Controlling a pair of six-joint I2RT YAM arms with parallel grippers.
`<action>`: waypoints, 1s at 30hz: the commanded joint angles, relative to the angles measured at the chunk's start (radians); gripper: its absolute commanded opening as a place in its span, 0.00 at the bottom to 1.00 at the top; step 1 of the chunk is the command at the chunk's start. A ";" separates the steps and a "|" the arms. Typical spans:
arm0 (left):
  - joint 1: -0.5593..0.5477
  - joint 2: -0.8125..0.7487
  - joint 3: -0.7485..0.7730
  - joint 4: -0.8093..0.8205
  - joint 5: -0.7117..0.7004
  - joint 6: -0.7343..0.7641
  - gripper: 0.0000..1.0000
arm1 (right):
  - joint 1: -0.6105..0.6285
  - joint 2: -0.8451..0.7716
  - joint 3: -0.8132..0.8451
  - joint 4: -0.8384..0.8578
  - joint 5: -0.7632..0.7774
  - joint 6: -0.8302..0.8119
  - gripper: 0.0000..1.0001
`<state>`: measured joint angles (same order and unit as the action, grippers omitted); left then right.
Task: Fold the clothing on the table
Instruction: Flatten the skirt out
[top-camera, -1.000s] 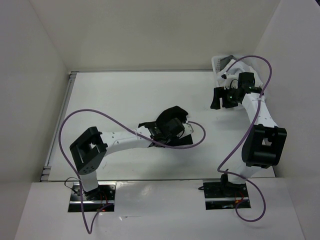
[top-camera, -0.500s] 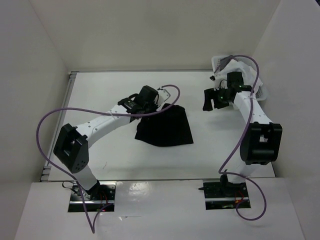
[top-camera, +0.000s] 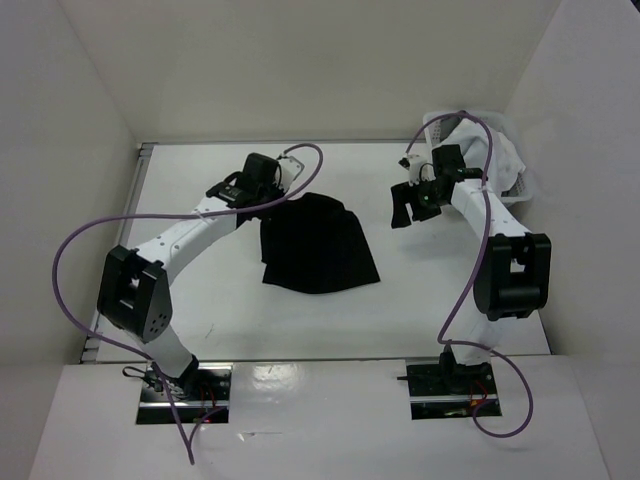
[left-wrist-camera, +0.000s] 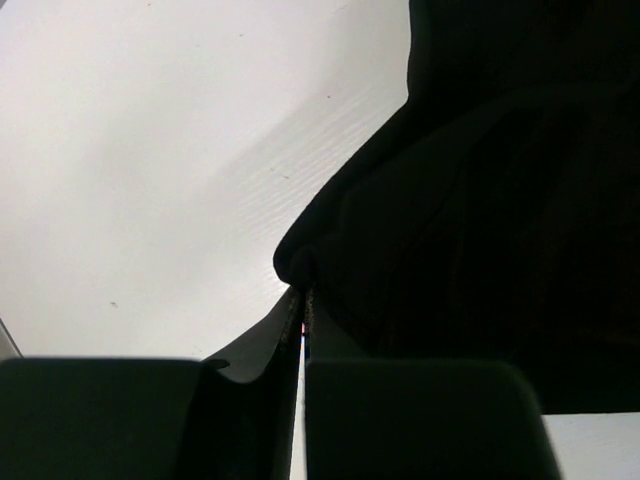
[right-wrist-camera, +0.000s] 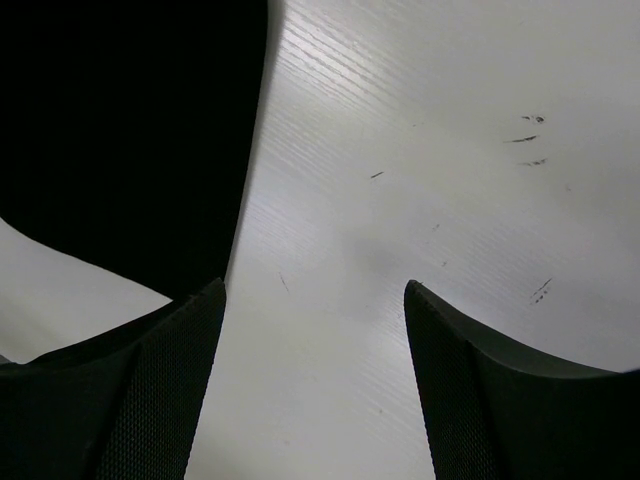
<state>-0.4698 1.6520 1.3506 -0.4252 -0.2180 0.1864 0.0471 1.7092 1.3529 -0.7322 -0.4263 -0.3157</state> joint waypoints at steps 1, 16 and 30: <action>0.026 0.038 0.068 0.062 0.017 0.025 0.04 | 0.005 0.007 0.048 -0.015 -0.015 -0.014 0.76; 0.218 0.273 0.406 0.101 0.088 -0.004 0.68 | 0.005 0.007 -0.003 -0.015 0.043 -0.014 0.76; 0.382 0.151 0.266 -0.018 0.270 -0.113 1.00 | 0.144 0.078 0.126 -0.024 0.096 0.004 0.78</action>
<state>-0.0860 1.9221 1.6749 -0.3988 -0.0307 0.0998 0.0925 1.7485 1.4059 -0.7498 -0.3595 -0.3119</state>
